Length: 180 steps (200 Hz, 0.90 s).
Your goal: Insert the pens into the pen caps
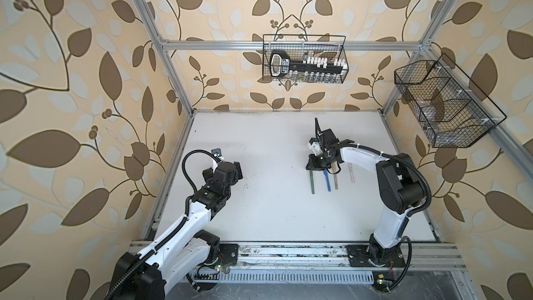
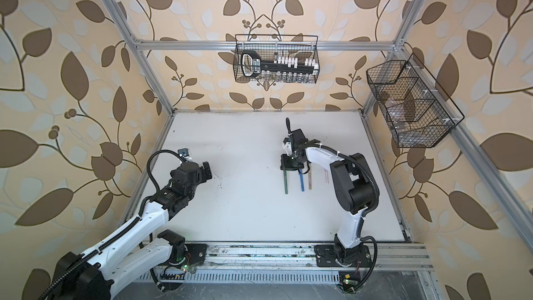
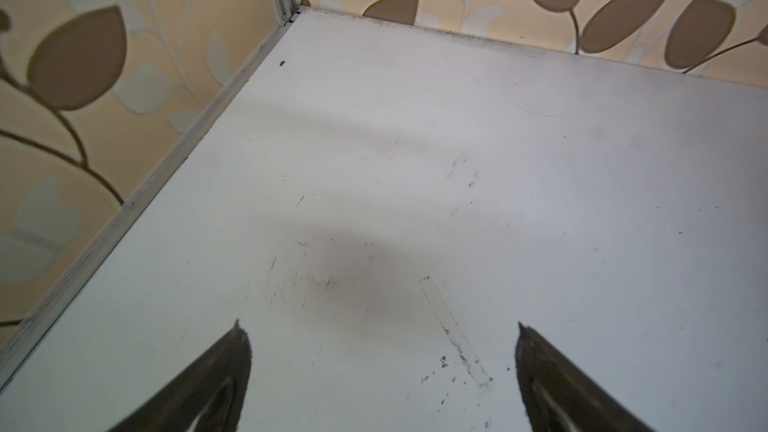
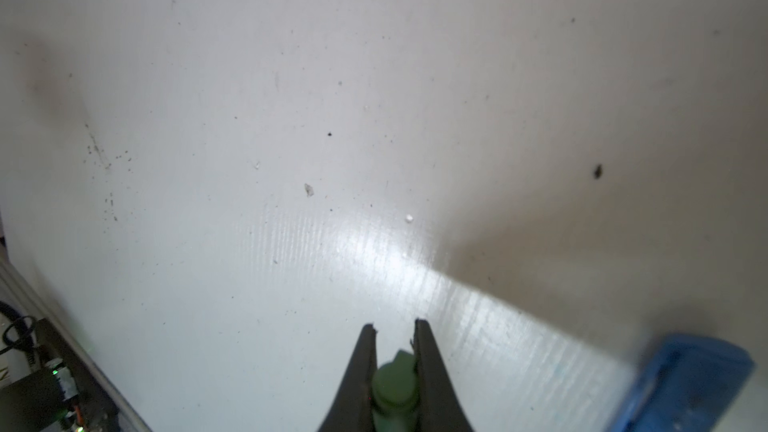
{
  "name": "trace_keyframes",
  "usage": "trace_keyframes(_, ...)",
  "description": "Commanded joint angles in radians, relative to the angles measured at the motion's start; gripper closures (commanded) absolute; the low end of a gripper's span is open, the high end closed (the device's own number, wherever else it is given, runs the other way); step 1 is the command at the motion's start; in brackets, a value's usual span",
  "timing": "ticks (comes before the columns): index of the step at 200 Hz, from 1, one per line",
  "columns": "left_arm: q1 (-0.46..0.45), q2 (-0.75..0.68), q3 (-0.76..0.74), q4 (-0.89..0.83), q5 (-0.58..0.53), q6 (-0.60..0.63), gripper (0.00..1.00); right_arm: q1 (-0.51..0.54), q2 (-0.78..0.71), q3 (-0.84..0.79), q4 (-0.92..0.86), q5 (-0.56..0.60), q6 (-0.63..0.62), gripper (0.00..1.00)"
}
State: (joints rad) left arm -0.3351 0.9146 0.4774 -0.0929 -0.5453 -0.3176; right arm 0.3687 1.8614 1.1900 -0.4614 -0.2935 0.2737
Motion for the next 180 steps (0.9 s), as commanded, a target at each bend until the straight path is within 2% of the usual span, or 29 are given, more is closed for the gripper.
trace_keyframes(1,0.039,0.025,-0.001,0.086,-0.087,0.039,0.01,0.006,-0.003,-0.049,0.052,0.094,-0.019,0.76)
trace_keyframes(43,0.091,0.051,-0.038,0.202,-0.093,0.138,0.01,-0.017,-0.123,-0.125,0.178,0.143,-0.027,0.51)
trace_keyframes(76,0.147,0.054,-0.145,0.401,-0.122,0.180,0.01,-0.054,-0.343,-0.254,0.310,0.214,-0.060,0.44)
trace_keyframes(103,0.214,0.089,-0.198,0.520,-0.033,0.220,0.01,-0.118,-0.591,-0.454,0.438,0.387,-0.096,0.34)
trace_keyframes(128,0.241,0.132,-0.303,0.770,0.056,0.294,0.01,-0.139,-0.775,-0.684,0.658,0.603,-0.159,0.21)
trace_keyframes(138,0.251,0.144,-0.306,0.793,0.059,0.290,0.01,-0.158,-0.816,-0.759,0.747,0.652,-0.173,0.20)
trace_keyframes(149,0.276,0.167,-0.297,0.803,0.090,0.278,0.01,-0.192,-0.833,-0.834,0.853,0.672,-0.193,0.19)
trace_keyframes(163,0.327,0.230,-0.275,0.835,0.212,0.256,0.01,-0.254,-0.818,-0.900,0.968,0.666,-0.198,0.19)
trace_keyframes(172,0.350,0.293,-0.242,0.851,0.273,0.238,0.01,-0.306,-0.791,-0.936,1.050,0.619,-0.179,0.18)
trace_keyframes(180,0.355,0.362,-0.211,0.866,0.274,0.228,0.01,-0.347,-0.750,-0.972,1.155,0.576,-0.163,0.18)
